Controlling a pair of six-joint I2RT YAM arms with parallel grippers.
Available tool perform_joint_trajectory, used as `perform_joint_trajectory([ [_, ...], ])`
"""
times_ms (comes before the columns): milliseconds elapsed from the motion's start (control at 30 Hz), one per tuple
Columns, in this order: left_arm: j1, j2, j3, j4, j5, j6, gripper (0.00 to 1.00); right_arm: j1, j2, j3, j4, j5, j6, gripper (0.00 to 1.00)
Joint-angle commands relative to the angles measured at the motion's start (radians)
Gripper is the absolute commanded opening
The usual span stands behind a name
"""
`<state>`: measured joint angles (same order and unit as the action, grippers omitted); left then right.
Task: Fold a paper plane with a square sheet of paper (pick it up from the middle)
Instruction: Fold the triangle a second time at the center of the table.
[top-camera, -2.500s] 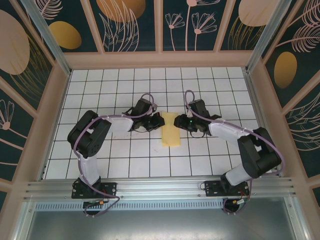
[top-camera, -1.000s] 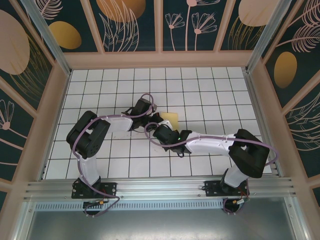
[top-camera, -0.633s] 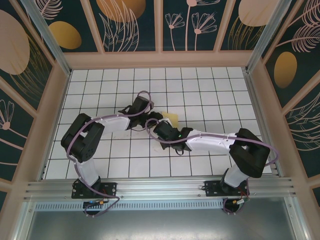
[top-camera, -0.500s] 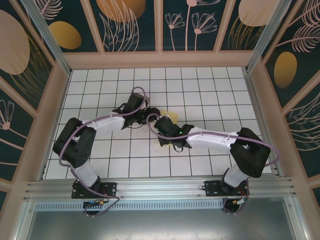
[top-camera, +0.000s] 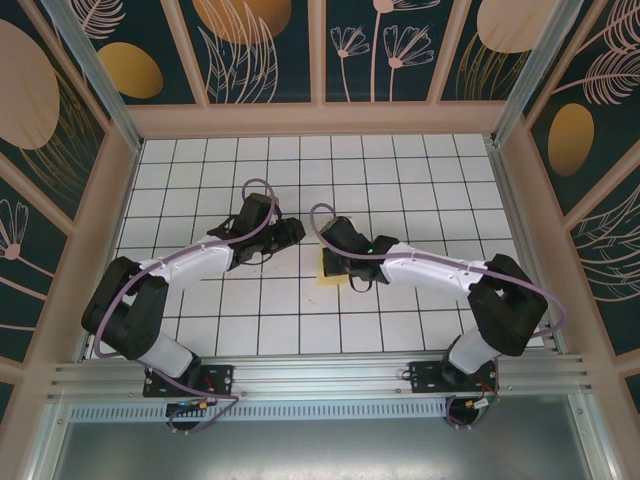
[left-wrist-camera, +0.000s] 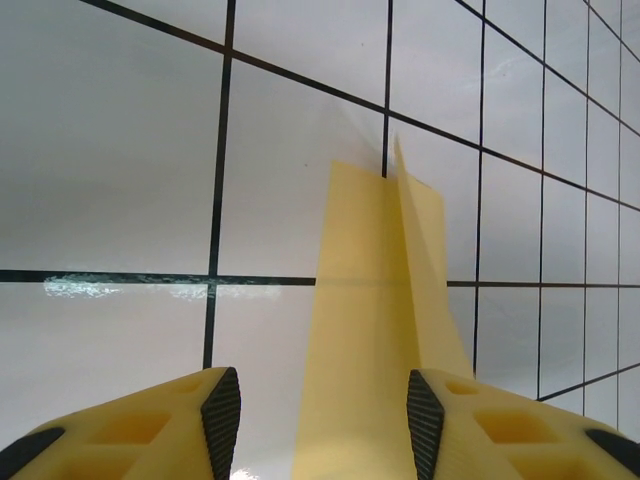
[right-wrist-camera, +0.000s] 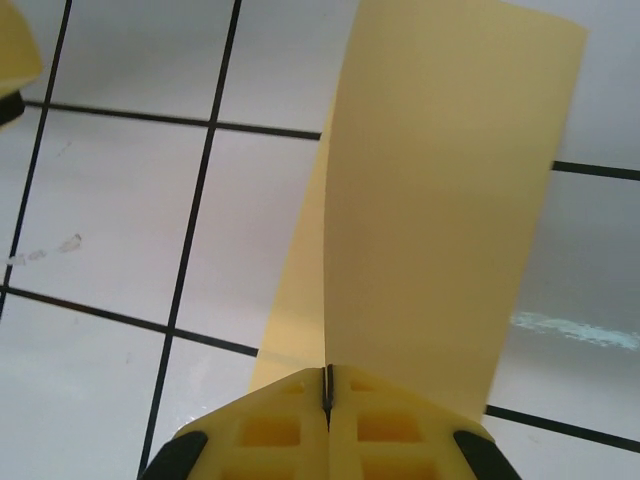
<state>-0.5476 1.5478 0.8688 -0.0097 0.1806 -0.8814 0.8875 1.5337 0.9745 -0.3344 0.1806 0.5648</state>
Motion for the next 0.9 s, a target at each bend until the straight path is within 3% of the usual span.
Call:
perform_joint_trajectory([
  [0,0.003,-0.027,0.003,-0.007,-0.024,-0.009,0.50,-0.047,-0.076,-0.025,-0.011,-0.059,0.081,0.02],
  [133,0.004,-0.028,0.007,-0.007,-0.024,-0.011,0.49,-0.045,-0.078,-0.031,0.065,-0.158,0.143,0.02],
  [433,0.003,-0.024,-0.011,0.003,-0.003,-0.005,0.37,0.034,0.010,0.003,0.080,-0.116,0.201,0.03],
  [867,0.003,0.046,-0.142,0.129,0.233,-0.006,0.08,0.020,0.107,-0.013,0.192,-0.258,0.128,0.05],
])
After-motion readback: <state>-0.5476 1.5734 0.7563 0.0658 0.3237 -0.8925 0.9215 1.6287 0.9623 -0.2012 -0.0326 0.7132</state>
